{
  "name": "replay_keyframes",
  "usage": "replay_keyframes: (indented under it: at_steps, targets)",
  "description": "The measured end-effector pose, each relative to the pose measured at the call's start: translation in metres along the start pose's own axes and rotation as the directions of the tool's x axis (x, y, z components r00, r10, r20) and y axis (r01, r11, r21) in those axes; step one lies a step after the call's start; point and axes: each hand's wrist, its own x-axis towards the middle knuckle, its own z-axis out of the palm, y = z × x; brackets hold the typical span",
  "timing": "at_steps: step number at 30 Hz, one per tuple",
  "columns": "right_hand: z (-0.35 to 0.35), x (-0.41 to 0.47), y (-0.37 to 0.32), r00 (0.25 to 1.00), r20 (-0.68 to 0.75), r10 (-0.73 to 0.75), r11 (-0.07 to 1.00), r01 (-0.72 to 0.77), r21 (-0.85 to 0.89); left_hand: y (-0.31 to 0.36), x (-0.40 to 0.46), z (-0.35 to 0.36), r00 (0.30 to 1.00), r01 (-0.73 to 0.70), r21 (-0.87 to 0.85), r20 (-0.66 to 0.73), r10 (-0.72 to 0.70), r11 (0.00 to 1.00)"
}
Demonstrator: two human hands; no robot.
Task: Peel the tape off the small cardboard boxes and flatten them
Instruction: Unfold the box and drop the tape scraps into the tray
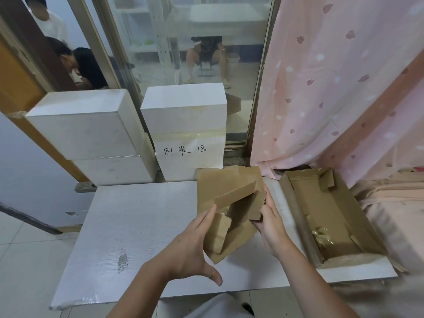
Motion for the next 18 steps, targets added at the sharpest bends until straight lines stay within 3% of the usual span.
replay_keyframes:
  at_steps: [4,8,13,18]
  targets:
    - [-0.001,0.0,0.001,1.0,0.011,0.013,0.998,-0.014,0.068,-0.005,0.003,0.004,0.996,-0.055,0.124,-0.057,0.062,0.991]
    - [0.001,-0.009,-0.006,0.998,0.057,0.012,0.999,-0.013,0.029,-0.012,0.005,0.005,0.986,-0.082,0.108,-0.133,0.096,0.991]
    - [-0.001,-0.016,-0.009,0.968,0.23,-0.104,0.985,0.132,-0.108,-0.008,0.008,-0.003,0.978,-0.074,-0.053,-0.197,0.063,0.996]
    - [-0.004,-0.017,-0.014,0.95,0.297,-0.096,0.981,0.141,-0.134,-0.003,0.011,-0.008,0.961,-0.049,-0.239,-0.277,-0.019,0.97]
